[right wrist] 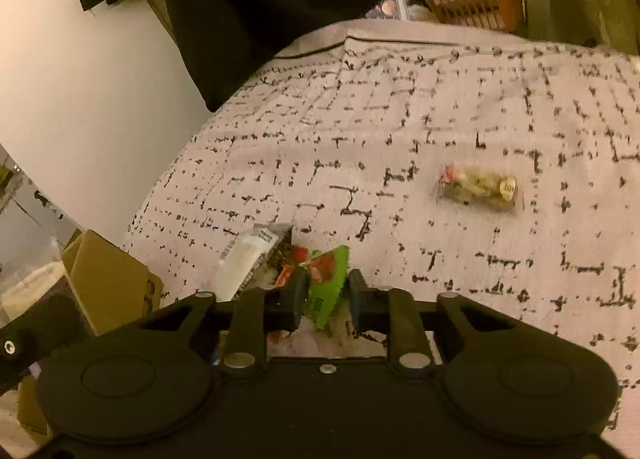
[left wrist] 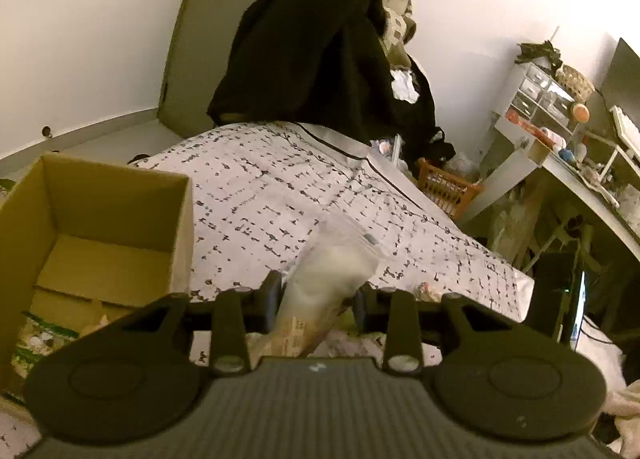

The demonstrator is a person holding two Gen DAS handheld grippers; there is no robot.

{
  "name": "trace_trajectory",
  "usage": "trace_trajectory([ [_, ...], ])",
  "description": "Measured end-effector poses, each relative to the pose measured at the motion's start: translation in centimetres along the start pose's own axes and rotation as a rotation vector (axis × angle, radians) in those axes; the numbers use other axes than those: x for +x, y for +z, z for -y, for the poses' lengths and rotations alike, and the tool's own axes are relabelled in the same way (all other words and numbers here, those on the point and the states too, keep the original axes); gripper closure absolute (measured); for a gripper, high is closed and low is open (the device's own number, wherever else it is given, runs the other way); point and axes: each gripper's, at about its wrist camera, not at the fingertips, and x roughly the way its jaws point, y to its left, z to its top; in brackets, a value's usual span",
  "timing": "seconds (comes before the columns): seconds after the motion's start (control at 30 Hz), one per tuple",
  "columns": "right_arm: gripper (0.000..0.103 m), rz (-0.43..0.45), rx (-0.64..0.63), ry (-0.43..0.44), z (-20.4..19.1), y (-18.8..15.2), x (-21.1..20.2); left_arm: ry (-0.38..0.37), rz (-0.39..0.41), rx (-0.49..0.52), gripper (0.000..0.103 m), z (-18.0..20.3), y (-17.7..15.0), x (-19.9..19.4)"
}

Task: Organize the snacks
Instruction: 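Carry both packets into the cardboard box and open both tools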

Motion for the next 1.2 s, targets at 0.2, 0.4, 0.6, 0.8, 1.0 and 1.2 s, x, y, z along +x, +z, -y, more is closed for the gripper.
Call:
trace_trajectory([
  [0.2, 0.086, 0.050, -0.044, 0.012, -1.1, 0.6, -2.4, -0.004, 0.019, -0.023, 0.069, -0.1, 0.6, -0.9],
  [0.4, 0.089, 0.098, -0.071, 0.040, -1.7, 1.0, -4.9, -0.005, 0.035, -0.013, 0.069, 0.4, 1.6, -1.8],
  [0.6, 0.090, 0.128, -0.082, 0.078, -2.3, 1.2, -6.2, 0.007, 0.061, -0.003, 0.069, 0.9, 2.8, -2.6],
  [0.8, 0.091, 0.164, -0.062, 0.134, -2.8, 1.4, -7.2, -0.007, 0.088, -0.014, 0.069, 0.9, 4.9, -3.7],
  [1.0, 0.091, 0.196, -0.088, 0.206, -4.9, 1.6, -8.0, 0.034, 0.129, -0.008, 0.069, 0.2, 6.5, -4.5],
  [1.2, 0.091, 0.197, -0.112, 0.254, -6.9, 1.2, -8.2, 0.076, 0.129, -0.015, 0.069, -1.6, 7.5, -4.9],
])
